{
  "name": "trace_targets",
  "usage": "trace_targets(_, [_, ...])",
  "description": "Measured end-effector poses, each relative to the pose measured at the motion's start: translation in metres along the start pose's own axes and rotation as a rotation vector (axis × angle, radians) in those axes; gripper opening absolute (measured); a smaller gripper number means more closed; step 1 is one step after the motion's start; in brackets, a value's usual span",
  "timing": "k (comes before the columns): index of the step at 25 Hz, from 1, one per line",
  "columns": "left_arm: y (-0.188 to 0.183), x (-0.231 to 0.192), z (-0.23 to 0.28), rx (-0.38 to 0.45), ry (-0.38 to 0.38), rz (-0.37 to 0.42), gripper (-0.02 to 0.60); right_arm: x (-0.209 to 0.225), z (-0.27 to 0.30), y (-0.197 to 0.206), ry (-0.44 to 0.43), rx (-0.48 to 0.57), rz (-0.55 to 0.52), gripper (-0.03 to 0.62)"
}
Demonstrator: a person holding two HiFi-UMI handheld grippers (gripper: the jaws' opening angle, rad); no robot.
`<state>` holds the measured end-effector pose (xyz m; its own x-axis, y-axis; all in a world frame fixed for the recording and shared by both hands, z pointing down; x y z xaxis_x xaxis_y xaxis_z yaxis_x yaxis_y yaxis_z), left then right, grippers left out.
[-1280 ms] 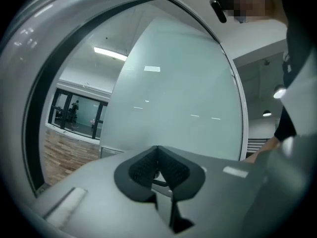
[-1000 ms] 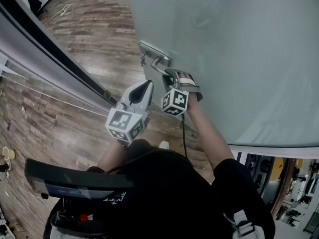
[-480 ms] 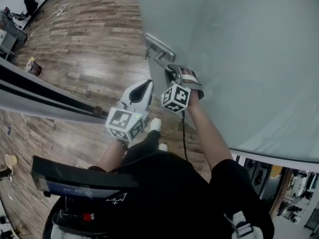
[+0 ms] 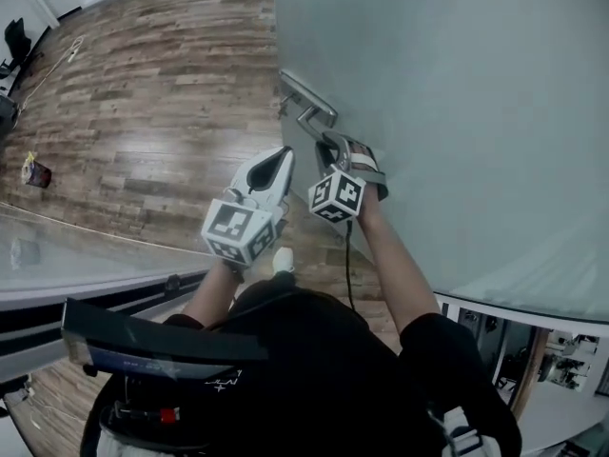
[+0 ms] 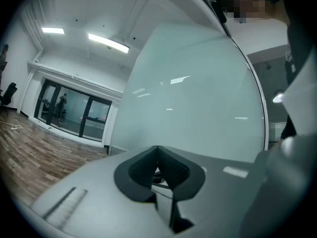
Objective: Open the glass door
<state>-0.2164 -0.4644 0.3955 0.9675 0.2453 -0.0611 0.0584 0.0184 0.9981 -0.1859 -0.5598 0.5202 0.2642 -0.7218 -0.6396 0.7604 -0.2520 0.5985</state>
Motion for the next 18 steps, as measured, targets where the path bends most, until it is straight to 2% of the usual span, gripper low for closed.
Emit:
trace_targets(5, [0.003,-0.011,0.024,0.032,0.061,-0.009,0.000,0.020,0.010,0.022,0.069,-0.047,0.029,0.097])
trace_targets(10, [-0.014,-0.020,0.088,0.048,0.086,-0.028,0.000,0.082,0.033,0.056,0.112,-0.105,0.068,0.097])
trace_targets(14, [-0.014,-0.018,0.091,0.056,0.117,-0.024,0.000,0.100,0.033,0.073,0.153,-0.140,0.096,0.097])
trace_targets(18, [0.001,-0.018,0.107,0.023,0.126,-0.025,0.000,0.124,0.043,0.094,0.177,-0.160,0.120,0.097])
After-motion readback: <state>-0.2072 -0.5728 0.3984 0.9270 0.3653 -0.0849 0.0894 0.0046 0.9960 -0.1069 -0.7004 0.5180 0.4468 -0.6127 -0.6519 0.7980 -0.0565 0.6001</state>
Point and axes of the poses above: the fingertips, and each gripper's own axes: z forward along the fingers, x to its right, y out of its underside, the point moved 1 cm from there along -z, backward along the fingers, and after that the axes turned 8 degrees about z, right-handed, at the moved point
